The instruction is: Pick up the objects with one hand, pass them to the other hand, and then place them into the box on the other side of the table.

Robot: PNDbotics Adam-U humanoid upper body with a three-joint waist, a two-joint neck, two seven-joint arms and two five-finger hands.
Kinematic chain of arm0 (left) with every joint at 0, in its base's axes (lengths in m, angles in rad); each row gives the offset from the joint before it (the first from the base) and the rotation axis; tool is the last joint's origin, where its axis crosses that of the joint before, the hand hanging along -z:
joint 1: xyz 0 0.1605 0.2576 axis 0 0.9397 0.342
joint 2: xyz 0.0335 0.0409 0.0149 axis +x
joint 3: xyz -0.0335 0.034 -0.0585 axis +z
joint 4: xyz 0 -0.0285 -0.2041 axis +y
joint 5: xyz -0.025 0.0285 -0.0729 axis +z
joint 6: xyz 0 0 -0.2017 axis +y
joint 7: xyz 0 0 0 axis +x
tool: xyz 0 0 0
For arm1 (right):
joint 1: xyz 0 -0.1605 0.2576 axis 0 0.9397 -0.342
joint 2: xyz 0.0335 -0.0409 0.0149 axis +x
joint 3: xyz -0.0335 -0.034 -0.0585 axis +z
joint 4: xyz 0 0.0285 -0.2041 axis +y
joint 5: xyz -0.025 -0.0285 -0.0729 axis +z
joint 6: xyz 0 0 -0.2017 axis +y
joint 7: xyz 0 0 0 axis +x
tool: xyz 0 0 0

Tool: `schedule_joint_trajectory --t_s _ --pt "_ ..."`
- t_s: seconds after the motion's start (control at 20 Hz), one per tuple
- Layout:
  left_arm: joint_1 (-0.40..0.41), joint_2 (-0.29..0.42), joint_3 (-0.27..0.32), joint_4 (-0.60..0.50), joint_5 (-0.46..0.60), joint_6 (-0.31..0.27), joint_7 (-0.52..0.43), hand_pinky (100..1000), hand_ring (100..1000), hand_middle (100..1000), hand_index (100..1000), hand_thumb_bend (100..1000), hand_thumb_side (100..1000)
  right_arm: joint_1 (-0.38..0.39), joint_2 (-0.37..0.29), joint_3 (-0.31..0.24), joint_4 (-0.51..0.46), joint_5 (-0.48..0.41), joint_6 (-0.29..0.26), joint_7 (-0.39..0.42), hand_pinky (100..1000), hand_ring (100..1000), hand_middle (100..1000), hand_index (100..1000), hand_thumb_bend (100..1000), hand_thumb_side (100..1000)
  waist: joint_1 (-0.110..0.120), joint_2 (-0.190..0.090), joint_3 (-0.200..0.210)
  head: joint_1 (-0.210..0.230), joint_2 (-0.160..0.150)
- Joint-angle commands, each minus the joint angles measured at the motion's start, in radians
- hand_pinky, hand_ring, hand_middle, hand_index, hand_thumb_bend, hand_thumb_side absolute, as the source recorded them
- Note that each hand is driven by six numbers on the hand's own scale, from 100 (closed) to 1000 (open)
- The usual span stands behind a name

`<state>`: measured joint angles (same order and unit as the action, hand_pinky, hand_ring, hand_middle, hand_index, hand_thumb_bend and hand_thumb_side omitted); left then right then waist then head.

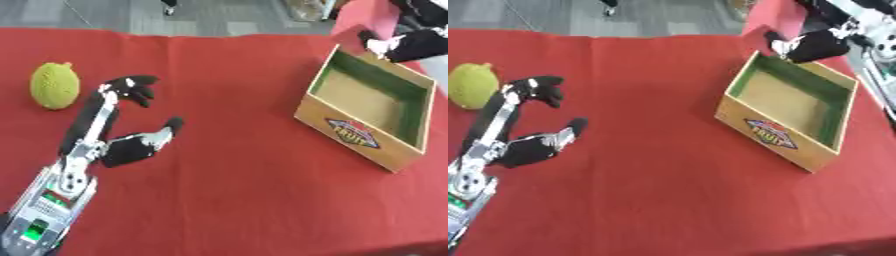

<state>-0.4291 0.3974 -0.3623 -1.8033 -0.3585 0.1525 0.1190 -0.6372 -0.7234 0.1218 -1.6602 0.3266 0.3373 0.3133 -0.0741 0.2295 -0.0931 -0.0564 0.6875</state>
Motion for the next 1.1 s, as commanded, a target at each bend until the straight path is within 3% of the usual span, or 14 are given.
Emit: schedule_joint_trajectory --t_s 0.05,0.7,0.8,0.95,1.1 --pt "-0.006 0.027 0.017 -0.040 0.010 -0.001 0.004 819 595 591 818 487 405 0.015 -0.041 -0.030 0.025 0.013 -0.004 -0.012 869 772 440 524 100 179 0.005 -0.011 0.000 -0.010 -0.019" --pt "0.013 0.040 0.039 -0.087 0.018 0.005 0.007 822 595 591 818 492 406 0.076 -0.028 -0.059 0.189 0.076 0.000 -0.059 867 778 476 557 100 211 0.018 -0.008 0.003 -0.017 -0.022" --pt "0.016 0.040 0.041 -0.088 0.019 0.005 0.009 822 595 592 818 492 408 0.073 -0.022 -0.059 0.216 0.083 -0.004 -0.060 870 784 521 603 100 213 0.020 -0.007 0.004 -0.017 -0.022" --pt "0.019 0.040 0.043 -0.088 0.019 0.006 0.011 823 596 592 819 495 413 0.068 -0.016 -0.057 0.241 0.087 -0.021 -0.054 883 820 673 737 100 223 0.020 -0.006 0.005 -0.017 -0.020" --pt "0.021 0.040 0.045 -0.087 0.018 0.007 0.015 823 595 592 819 495 418 0.065 -0.013 -0.058 0.253 0.088 -0.044 -0.042 888 836 724 794 100 236 0.021 -0.006 0.004 -0.015 -0.019"
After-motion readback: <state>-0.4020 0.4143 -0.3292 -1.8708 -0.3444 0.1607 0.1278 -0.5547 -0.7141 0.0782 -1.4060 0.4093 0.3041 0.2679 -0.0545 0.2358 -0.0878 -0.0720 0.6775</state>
